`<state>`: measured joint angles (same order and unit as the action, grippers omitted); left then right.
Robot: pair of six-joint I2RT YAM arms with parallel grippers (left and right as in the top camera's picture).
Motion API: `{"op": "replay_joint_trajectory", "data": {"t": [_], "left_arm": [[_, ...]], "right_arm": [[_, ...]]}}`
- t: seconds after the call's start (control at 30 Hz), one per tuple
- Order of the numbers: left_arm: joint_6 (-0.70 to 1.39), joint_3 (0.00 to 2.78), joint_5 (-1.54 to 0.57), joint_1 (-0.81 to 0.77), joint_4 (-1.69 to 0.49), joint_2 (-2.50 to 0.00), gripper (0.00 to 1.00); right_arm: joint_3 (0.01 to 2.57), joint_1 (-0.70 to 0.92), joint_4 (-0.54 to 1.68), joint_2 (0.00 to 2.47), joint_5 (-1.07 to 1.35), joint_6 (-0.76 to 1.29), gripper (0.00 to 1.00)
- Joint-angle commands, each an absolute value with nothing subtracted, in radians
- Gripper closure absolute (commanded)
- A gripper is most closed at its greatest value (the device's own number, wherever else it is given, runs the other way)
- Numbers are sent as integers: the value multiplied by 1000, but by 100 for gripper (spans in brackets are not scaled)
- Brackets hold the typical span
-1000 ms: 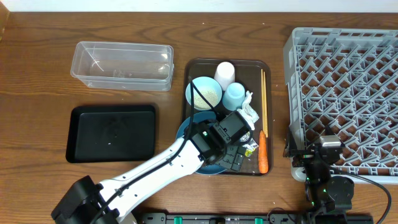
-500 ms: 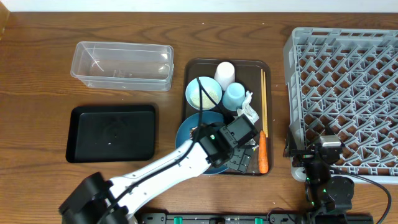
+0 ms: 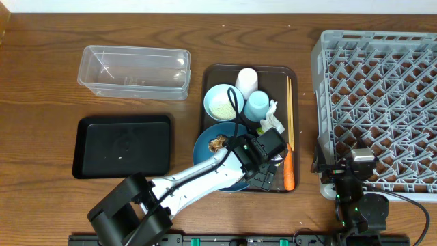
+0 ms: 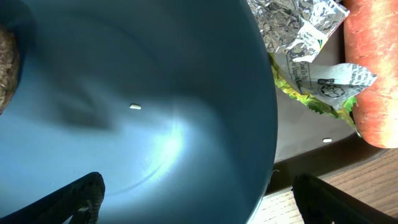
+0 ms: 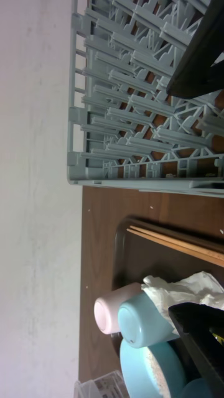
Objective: Sort waste into correct bins and load items into the dishwasher rack
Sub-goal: 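Close the left gripper on the blue plate's right rim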
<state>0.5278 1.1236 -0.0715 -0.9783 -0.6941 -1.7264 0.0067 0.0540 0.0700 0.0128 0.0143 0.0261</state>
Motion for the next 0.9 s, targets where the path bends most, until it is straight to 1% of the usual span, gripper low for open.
{"op": "replay_joint_trajectory", "data": {"t": [0.0, 0.43, 0.87], "left_arm": [[546, 1129, -67, -990, -693, -1726, 2], [548, 1128, -67, -1014, -653, -1790, 2], [548, 1128, -59, -1014, -645, -1791, 1]], "right_arm": [[6, 63, 74, 11, 15, 40, 1], [6, 63, 74, 11, 15, 40, 1], [6, 63, 74, 11, 15, 40, 1]]}}
